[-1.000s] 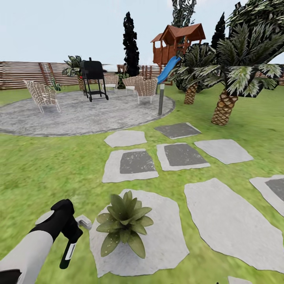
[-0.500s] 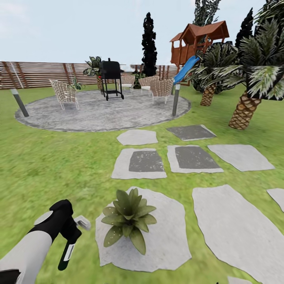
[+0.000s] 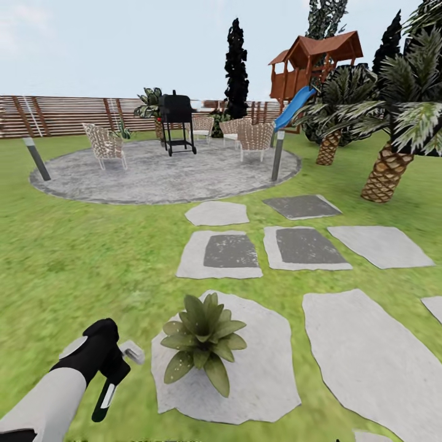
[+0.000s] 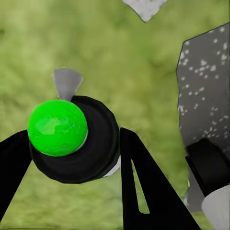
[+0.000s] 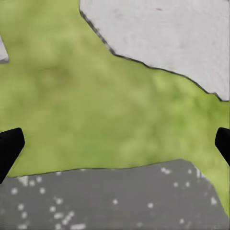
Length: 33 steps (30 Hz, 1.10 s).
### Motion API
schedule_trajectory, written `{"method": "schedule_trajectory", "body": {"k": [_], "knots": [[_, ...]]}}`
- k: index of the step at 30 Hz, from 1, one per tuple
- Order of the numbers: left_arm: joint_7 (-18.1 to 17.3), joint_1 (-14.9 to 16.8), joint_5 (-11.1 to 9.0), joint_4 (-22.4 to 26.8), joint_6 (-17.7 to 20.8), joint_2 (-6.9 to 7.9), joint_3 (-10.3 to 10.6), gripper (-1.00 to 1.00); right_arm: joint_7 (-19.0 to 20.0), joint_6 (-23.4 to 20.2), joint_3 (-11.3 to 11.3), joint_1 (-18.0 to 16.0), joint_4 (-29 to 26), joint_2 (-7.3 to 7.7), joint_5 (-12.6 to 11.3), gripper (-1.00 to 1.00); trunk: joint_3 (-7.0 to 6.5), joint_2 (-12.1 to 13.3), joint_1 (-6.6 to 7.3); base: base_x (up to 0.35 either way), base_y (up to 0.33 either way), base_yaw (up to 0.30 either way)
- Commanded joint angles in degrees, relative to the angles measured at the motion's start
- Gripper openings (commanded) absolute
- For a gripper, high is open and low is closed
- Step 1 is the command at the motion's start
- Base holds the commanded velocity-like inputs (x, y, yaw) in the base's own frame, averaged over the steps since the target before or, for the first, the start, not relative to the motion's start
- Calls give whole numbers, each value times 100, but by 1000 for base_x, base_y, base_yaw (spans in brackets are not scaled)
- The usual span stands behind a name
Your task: Pick up the pesticide atomizer in the garden and spray insectifuge to fully cover both potted plants in the garden.
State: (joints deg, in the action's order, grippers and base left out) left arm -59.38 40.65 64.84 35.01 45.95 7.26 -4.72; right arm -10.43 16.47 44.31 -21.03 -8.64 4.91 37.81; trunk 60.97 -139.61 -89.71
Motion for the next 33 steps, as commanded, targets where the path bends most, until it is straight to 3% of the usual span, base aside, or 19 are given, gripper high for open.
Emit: {"method": "schedule_trajectory", "body": {"k": [1, 3, 6, 13, 18, 33], "knots": [[27, -54, 2, 9, 26, -1, -31, -100, -22, 24, 43, -6, 11, -7, 60, 100, 8, -2, 1, 0, 0, 221], [360, -353, -301, 63, -10, -21, -118, -100, -28, 29, 45, -4, 11, -7, 60, 100, 14, -2, 1, 0, 0, 244], [815, -456, -567, 87, -30, -26, -163, -100, -29, 31, 50, -6, 11, 0, 60, 100, 25, -2, 1, 0, 0, 252], [1054, -489, -1250, 93, -33, -32, -169, -100, -29, 31, 51, -1, -3, 20, 60, 100, 41, -2, 1, 0, -138, 141], [1317, -496, -1332, 99, -30, -139, -169, -100, -29, 25, 52, -1, -11, 36, 60, 100, 42, -2, 1, 0, -266, 7], [1359, -496, -1352, 102, -24, -160, -193, -100, -29, 31, 43, -5, 11, 4, 60, 100, 42, -2, 1, 0, -274, 38]]}}
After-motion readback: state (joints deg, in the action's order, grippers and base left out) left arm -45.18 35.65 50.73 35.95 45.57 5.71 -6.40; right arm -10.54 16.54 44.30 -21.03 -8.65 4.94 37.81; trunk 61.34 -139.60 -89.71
